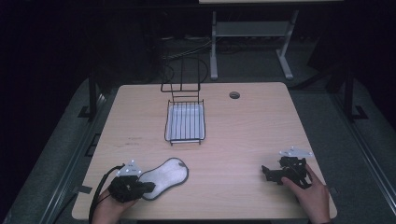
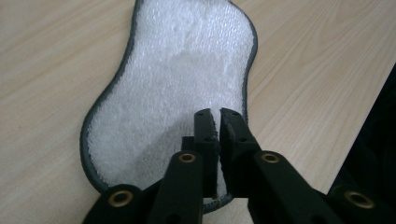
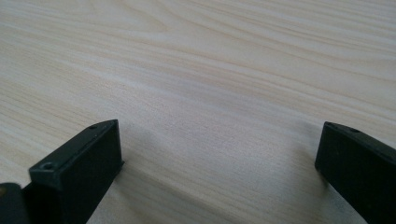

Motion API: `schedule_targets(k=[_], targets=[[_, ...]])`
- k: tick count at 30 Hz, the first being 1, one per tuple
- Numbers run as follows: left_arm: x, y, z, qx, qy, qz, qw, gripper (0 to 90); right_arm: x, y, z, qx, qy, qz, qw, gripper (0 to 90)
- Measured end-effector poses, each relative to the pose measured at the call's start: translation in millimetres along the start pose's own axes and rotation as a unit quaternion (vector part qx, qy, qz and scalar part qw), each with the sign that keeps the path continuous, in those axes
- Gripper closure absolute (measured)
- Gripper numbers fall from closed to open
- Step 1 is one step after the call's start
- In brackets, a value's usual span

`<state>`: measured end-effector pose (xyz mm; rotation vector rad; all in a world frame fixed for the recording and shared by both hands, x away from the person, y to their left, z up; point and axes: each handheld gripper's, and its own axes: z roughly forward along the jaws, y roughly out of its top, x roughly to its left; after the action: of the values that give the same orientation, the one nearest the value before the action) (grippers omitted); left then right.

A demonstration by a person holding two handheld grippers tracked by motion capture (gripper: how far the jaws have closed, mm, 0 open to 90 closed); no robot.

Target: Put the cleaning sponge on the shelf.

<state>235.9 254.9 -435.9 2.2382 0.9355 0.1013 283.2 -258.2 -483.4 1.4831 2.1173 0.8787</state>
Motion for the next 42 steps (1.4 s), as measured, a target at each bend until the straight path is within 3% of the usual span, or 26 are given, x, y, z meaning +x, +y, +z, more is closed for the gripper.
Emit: schedule_targets(k=[5,12,13,14,22,29,42], targets=[[2.7,4.9,-5.3,-0.014,-0.004,0.009,0.9999,77.2,0.0,0.0,0.0,0.000,0.000,0.000,1.0000,0.0],[11.9,15.0,-8.4,-0.030,-0.010,0.005,0.9995,51.7,0.1,0.0,0.0,0.000,0.000,0.000,1.0000,0.1],[14.8,17.1,-7.3,-0.030,-0.009,0.002,0.9995,51.7,0.2,0.1,0.0,0.000,0.000,0.001,1.0000,0.0],[18.0,19.4,-5.1,-0.028,-0.012,0.004,0.9995,42.8,0.3,0.1,0.2,0.000,-0.001,0.001,1.0000,0.0],[28.5,31.8,13.4,-0.026,-0.005,0.011,0.9996,14.8,0.4,0.1,0.3,-0.001,-0.001,0.003,1.0000,0.1],[29.3,34.2,30.0,-0.014,-0.014,0.019,0.9996,12.8,0.5,0.1,0.3,-0.001,-0.001,0.003,1.0000,0.0],[22.4,31.3,44.3,-0.002,-0.002,0.035,0.9994,12.7,0.5,0.1,0.3,-0.001,-0.001,0.003,1.0000,0.0]])
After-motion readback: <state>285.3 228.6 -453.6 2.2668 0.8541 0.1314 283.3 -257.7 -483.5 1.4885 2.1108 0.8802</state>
